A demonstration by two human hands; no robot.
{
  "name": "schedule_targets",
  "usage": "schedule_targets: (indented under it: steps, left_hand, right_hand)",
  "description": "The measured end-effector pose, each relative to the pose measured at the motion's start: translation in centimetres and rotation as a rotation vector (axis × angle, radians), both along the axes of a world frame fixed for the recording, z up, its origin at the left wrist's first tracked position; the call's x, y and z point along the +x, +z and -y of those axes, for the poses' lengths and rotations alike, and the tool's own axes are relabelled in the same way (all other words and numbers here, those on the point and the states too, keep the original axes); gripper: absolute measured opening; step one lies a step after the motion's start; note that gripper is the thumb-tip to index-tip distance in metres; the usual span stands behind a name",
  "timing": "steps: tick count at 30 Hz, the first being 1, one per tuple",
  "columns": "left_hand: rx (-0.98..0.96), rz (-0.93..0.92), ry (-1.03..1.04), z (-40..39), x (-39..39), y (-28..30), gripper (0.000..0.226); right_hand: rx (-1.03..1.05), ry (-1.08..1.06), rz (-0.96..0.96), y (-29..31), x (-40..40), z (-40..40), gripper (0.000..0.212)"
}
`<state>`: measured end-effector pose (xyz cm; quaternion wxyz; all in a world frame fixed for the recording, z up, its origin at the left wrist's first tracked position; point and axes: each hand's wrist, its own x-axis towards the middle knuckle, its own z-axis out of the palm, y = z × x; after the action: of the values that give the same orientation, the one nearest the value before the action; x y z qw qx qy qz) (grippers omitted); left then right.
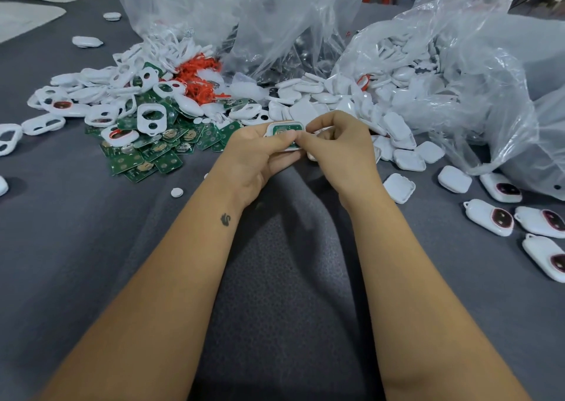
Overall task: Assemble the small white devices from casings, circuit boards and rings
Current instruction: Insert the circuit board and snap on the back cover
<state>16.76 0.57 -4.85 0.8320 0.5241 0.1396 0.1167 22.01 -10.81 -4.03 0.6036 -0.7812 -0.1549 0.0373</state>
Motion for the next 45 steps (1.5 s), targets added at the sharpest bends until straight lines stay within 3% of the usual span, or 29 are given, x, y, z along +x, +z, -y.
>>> schedule_targets:
  steps: [4, 7, 10, 14, 17, 20, 23, 28, 33, 36, 38, 40, 45]
  left_hand:
    - [-0.098, 0.0, 0.072, -0.2, 0.1, 0.0, 0.011]
    - [-0.114, 0.003, 0.116, -0.6, 0.1, 0.0, 0.01]
    - [-0.107, 0.01, 0.128, -0.6, 0.2, -0.1, 0.01]
    - [-0.138, 0.004, 0.139, -0.7, 0.3, -0.1, 0.01]
    - [-0.137, -0.011, 0.137, -0.6, 0.4, -0.1, 0.01]
    - [-0.133, -0.012, 0.144, -0.5, 0.4, -0.1, 0.01]
    - [-0.138, -0.003, 0.151, -0.6, 0.4, -0.1, 0.011]
    - [-0.138, 0.015, 0.158, -0.6, 0.3, -0.1, 0.012]
    - [-0.167, 0.0, 0.155, -0.6, 0.4, 0.0, 0.01]
    - [-0.166, -0.003, 0.15, -0.6, 0.4, -0.1, 0.01]
    - [-0.176, 0.004, 0.148, -0.7, 0.3, -0.2, 0.009]
    - [-0.183, 0.008, 0.149, -0.8, 0.3, -0.2, 0.01]
    - [-0.179, 0.0, 0.141, -0.7, 0.4, -0.2, 0.01]
  right_hand:
    - [0.083, -0.163, -0.021, 0.4, 1.2, 1.2, 0.016]
    - [-0.125, -0.255, 0.075, 0.4, 2.2, 2.7, 0.017]
    - [-0.35, -0.184, 0.109, 0.3, 2.1, 3.3, 0.02]
    - [-0.499, -0.081, 0.228, -0.1, 1.6, 2.5, 0.012]
    - [-0.71, 0.03, 0.36, -1.0, 1.6, 1.7, 0.033]
    - [-0.786, 0.013, 0.461, -1.5, 1.5, 1.2, 0.026]
    - [-0.721, -0.044, 0.51, -1.4, 1.2, 1.1, 0.018]
    - [-0.085, 0.035, 0.094, -0.4, 1.5, 1.5, 0.02]
    - [-0.012, 0.063, 0.03, -0.4, 2.1, 2.2, 0.027]
    - [0.086, -0.015, -0.007, -0.4, 2.4, 2.0, 0.02]
    - [0.165, -0.011, -0.077, -0.3, 2.7, 2.2, 0.032]
    - [0.112, -0.035, -0.052, -0.2, 3.0, 3.0, 0.045]
    - [-0.378, -0.212, 0.147, 0.5, 3.3, 5.4, 0.031]
